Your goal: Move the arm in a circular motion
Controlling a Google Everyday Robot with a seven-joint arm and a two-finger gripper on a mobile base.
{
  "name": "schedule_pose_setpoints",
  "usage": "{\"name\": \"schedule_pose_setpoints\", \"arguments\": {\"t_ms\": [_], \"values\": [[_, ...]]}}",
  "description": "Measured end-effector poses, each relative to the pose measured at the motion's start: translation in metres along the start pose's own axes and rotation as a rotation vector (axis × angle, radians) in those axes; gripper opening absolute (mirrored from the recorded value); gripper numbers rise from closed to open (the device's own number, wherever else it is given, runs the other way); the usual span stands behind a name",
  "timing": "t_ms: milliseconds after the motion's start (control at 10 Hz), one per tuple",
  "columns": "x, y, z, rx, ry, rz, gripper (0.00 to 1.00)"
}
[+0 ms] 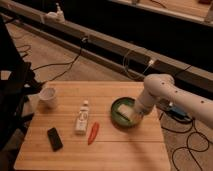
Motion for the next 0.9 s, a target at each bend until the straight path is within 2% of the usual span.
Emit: {"name": "schedule_pose_setpoints", "arguments": {"t_ms": [100,200,300,400,500,600,700,800,900], "values": [[0.015,-0.009,-0.009,0.026,0.006,0.031,0.0],[0.035,-0.027,-0.023,0.071,0.022,0.086,0.0],[0.06,-0.059,-0.046,0.149,0.048,0.163,0.0],[0.066,-0.08,-0.058,0.194,0.064,0.196,0.0],[0.058,-0.117,-0.073,0.262,0.085,0.223,0.0],[0.029,-0.143,-0.075,0.298,0.095,0.21,0.0],[-0.003,-0.157,-0.069,0.313,0.102,0.182,0.0],[-0.042,-0.163,-0.057,0.314,0.106,0.135,0.0],[-0.078,-0.159,-0.041,0.298,0.111,0.078,0.0]]}}
